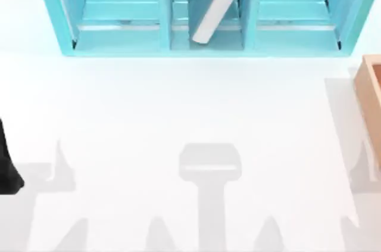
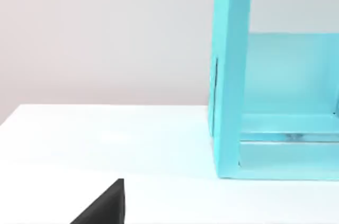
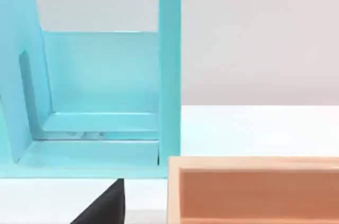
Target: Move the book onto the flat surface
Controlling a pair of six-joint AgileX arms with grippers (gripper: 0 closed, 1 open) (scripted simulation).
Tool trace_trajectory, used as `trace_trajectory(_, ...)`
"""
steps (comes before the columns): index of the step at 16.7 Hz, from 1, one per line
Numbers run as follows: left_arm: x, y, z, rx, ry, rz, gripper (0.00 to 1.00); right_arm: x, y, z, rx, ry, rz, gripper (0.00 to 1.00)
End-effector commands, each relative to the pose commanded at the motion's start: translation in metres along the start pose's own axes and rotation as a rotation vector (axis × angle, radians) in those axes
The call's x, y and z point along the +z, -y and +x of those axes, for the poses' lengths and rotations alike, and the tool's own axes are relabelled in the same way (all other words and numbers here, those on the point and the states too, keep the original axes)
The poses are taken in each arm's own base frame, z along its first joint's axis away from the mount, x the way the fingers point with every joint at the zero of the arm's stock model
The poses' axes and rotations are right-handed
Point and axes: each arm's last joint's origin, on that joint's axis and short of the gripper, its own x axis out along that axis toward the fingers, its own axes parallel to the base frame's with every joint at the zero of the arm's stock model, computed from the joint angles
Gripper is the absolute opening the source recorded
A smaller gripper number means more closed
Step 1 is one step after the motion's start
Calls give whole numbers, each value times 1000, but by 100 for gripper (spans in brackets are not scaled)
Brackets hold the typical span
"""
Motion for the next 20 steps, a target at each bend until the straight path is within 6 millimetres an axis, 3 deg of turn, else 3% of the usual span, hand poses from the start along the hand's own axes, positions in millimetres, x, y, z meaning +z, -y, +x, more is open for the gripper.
trace_trajectory(4,0,0,0,0,0,0,100,7,-1,1,2,8,10,100)
trace_trajectory(7,0,0,0,0,0,0,100,30,-5,6,6,28,45,100)
trace_trajectory(10,0,0,0,0,0,0,100,62,-13,23,7,33,97,100)
trace_trajectory(15,0,0,0,0,0,0,100,103,-49,93,2,1,199,100)
trace_trajectory(18,0,0,0,0,0,0,100,102,-90,150,-2,-32,255,100)
trace_trajectory(20,0,0,0,0,0,0,100,86,-124,186,-4,-55,288,100)
